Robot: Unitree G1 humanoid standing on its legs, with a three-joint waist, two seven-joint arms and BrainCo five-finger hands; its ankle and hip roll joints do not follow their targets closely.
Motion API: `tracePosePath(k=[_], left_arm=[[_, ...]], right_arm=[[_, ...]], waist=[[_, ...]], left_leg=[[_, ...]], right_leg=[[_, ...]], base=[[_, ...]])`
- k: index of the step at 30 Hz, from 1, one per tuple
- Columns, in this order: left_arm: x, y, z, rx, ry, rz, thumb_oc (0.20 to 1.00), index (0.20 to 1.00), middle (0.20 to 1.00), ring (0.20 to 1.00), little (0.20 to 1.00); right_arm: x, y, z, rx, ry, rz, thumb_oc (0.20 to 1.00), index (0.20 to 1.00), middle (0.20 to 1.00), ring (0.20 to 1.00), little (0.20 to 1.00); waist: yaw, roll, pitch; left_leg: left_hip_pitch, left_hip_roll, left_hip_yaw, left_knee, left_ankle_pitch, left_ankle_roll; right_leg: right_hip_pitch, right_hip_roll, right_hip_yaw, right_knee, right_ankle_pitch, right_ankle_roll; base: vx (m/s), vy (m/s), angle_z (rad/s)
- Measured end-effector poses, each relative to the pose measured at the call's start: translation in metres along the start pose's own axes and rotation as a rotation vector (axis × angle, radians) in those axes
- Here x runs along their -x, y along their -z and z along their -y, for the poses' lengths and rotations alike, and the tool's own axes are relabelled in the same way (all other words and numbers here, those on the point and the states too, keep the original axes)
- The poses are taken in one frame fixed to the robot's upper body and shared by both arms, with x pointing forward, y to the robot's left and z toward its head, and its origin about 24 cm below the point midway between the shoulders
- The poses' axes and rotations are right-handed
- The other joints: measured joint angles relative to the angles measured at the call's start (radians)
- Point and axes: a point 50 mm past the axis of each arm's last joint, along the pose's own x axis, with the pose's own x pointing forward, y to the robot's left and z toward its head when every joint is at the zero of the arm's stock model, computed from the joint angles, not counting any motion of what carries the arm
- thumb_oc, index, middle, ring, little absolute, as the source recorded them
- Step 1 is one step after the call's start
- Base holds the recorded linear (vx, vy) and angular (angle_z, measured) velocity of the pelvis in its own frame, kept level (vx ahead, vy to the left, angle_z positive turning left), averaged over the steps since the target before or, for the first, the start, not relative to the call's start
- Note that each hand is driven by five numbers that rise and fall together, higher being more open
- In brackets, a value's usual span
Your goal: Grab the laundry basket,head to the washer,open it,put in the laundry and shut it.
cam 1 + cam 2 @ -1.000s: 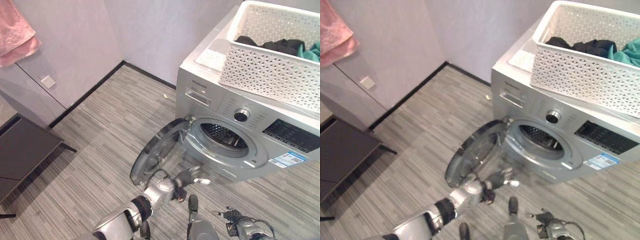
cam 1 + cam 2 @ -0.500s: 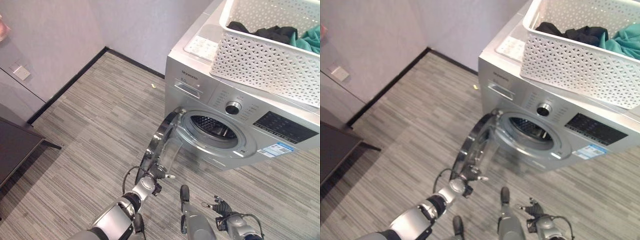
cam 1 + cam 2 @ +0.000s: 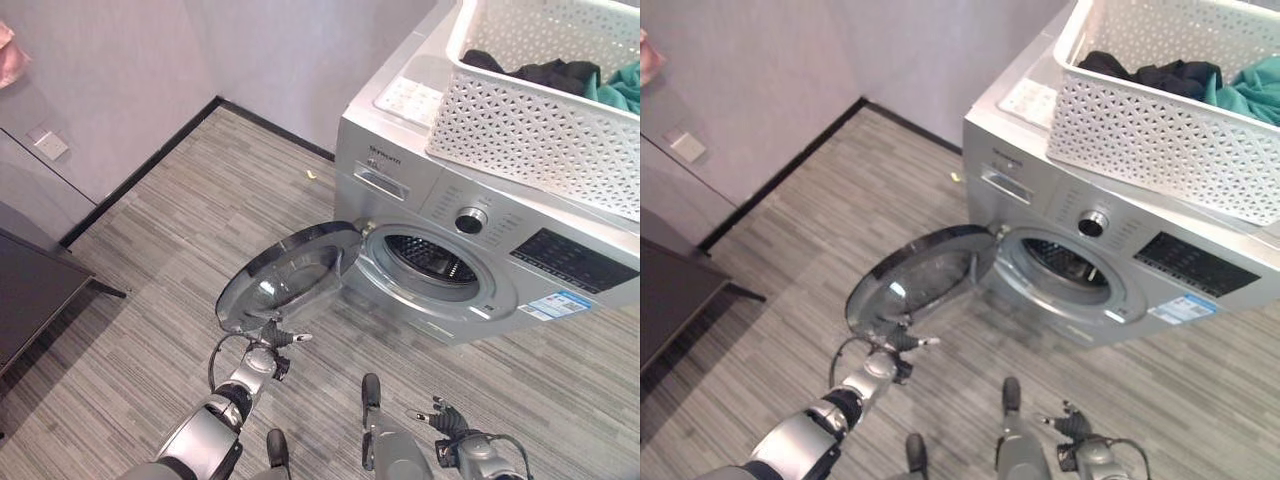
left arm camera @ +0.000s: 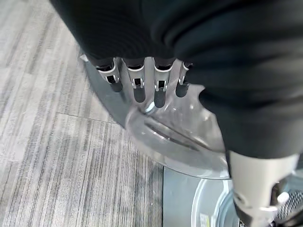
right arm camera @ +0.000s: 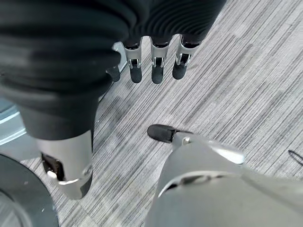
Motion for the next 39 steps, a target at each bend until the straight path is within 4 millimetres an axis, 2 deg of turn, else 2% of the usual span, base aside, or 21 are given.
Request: tracePosePath(k=[8, 10, 11, 13, 15, 19, 25, 30, 34, 36, 37, 39], left_arm=[[0.009, 0.044, -0.022, 0.123, -0.063, -0.111, 1.000, 1.000, 1.000, 1.000, 1.000], [0.015, 0.061, -0.029, 0.136, -0.082, -0.152, 1.000, 1.000, 1.000, 1.000, 1.000], [0.020, 0.076, -0.033, 0.141, -0.086, -0.189, 1.000, 1.000, 1.000, 1.000, 1.000], [0.025, 0.087, -0.034, 0.152, -0.083, -0.215, 1.000, 1.000, 1.000, 1.000, 1.000], [0.031, 0.099, -0.032, 0.185, -0.078, -0.240, 1.000, 1.000, 1.000, 1.000, 1.000], [0.039, 0.114, -0.027, 0.277, -0.077, -0.291, 1.000, 1.000, 1.000, 1.000, 1.000], [0.039, 0.112, -0.018, 0.323, -0.055, -0.294, 1.000, 1.000, 1.000, 1.000, 1.000], [0.038, 0.108, -0.017, 0.352, -0.049, -0.279, 1.000, 1.000, 1.000, 1.000, 1.000], [0.037, 0.107, -0.018, 0.353, -0.051, -0.274, 1.000, 1.000, 1.000, 1.000, 1.000], [0.036, 0.107, -0.023, 0.347, -0.062, -0.272, 1.000, 1.000, 1.000, 1.000, 1.000], [0.036, 0.106, -0.025, 0.344, -0.067, -0.269, 1.000, 1.000, 1.000, 1.000, 1.000], [0.030, 0.096, -0.029, 0.339, -0.069, -0.239, 1.000, 1.000, 1.000, 1.000, 1.000]], right_arm=[[0.003, 0.016, 0.017, -0.036, 0.041, -0.054, 1.000, 1.000, 1.000, 1.000, 1.000], [0.005, 0.021, 0.018, -0.041, 0.042, -0.065, 1.000, 1.000, 1.000, 1.000, 1.000], [0.007, 0.028, 0.020, -0.058, 0.043, -0.082, 1.000, 1.000, 1.000, 1.000, 1.000], [0.009, 0.034, 0.021, -0.058, 0.041, -0.097, 1.000, 1.000, 1.000, 1.000, 1.000], [0.012, 0.043, 0.023, -0.057, 0.043, -0.123, 1.000, 1.000, 1.000, 1.000, 1.000], [0.013, 0.045, 0.022, -0.057, 0.036, -0.135, 1.000, 1.000, 1.000, 1.000, 1.000], [0.014, 0.049, 0.022, -0.057, 0.029, -0.152, 1.000, 1.000, 1.000, 1.000, 1.000], [0.016, 0.055, 0.024, -0.055, 0.029, -0.172, 1.000, 1.000, 1.000, 1.000, 1.000], [0.018, 0.060, 0.024, -0.057, 0.026, -0.187, 1.000, 1.000, 1.000, 1.000, 1.000], [0.018, 0.060, 0.017, -0.061, 0.002, -0.187, 1.000, 1.000, 1.000, 1.000, 1.000], [0.018, 0.061, 0.014, -0.067, -0.007, -0.189, 1.000, 1.000, 1.000, 1.000, 1.000], [0.018, 0.063, 0.009, -0.071, -0.018, -0.193, 1.000, 1.000, 1.000, 1.000, 1.000]], waist=[[0.016, 0.000, -0.003], [0.019, 0.002, -0.022], [0.022, 0.005, -0.045], [0.029, 0.007, -0.058], [0.043, 0.013, -0.095], [0.048, 0.015, -0.116], [0.048, 0.018, -0.126], [0.044, 0.015, -0.132], [0.044, 0.006, -0.136], [0.069, -0.036, -0.120], [0.085, -0.057, -0.121], [0.097, -0.096, -0.104]], left_leg=[[0.074, 0.005, 0.021, 0.000, -0.023, 0.016], [0.090, 0.012, 0.028, -0.001, -0.031, 0.015], [0.102, 0.019, 0.029, 0.000, -0.030, 0.011], [0.125, 0.024, 0.029, 0.000, -0.032, 0.013], [0.124, 0.026, 0.027, 0.000, -0.035, 0.016], [0.138, 0.026, 0.025, -0.001, -0.044, 0.019], [0.138, 0.036, 0.025, -0.005, -0.048, 0.018], [0.140, 0.075, 0.032, 0.000, -0.048, 0.013], [0.136, 0.123, 0.015, 0.053, -0.046, 0.010], [0.125, 0.130, -0.013, 0.156, -0.047, 0.009], [0.078, 0.138, -0.059, 0.248, -0.035, -0.001], [-0.015, 0.141, -0.098, 0.403, -0.002, -0.042]], right_leg=[[0.060, 0.006, 0.028, -0.007, -0.015, 0.006], [0.070, 0.013, 0.032, -0.008, -0.018, 0.005], [0.083, 0.017, 0.033, -0.007, -0.020, 0.001], [0.105, 0.020, 0.032, -0.008, -0.026, -0.001], [0.106, 0.020, 0.030, -0.008, -0.028, -0.001], [0.121, 0.020, 0.030, -0.009, -0.032, 0.002], [0.123, 0.032, 0.032, -0.009, -0.038, -0.008], [0.122, 0.072, 0.034, -0.008, -0.049, -0.031], [0.134, 0.128, 0.036, 0.001, -0.066, -0.056], [0.166, 0.138, 0.069, -0.008, -0.081, -0.076], [0.172, 0.155, 0.083, 0.003, -0.092, -0.088], [0.172, 0.156, 0.080, -0.004, -0.097, -0.101]], base=[[0.06, -0.007, -0.09], [0.08, -0.001, -0.10], [0.07, 0.000, -0.08], [0.06, -0.004, -0.01], [0.07, -0.014, 0.01], [0.06, -0.028, 0.00], [0.06, -0.069, -0.01], [0.08, -0.136, -0.05], [0.11, -0.228, -0.09], [0.08, -0.241, -0.30], [0.06, -0.177, -0.20], [0.08, -0.032, 0.09]])
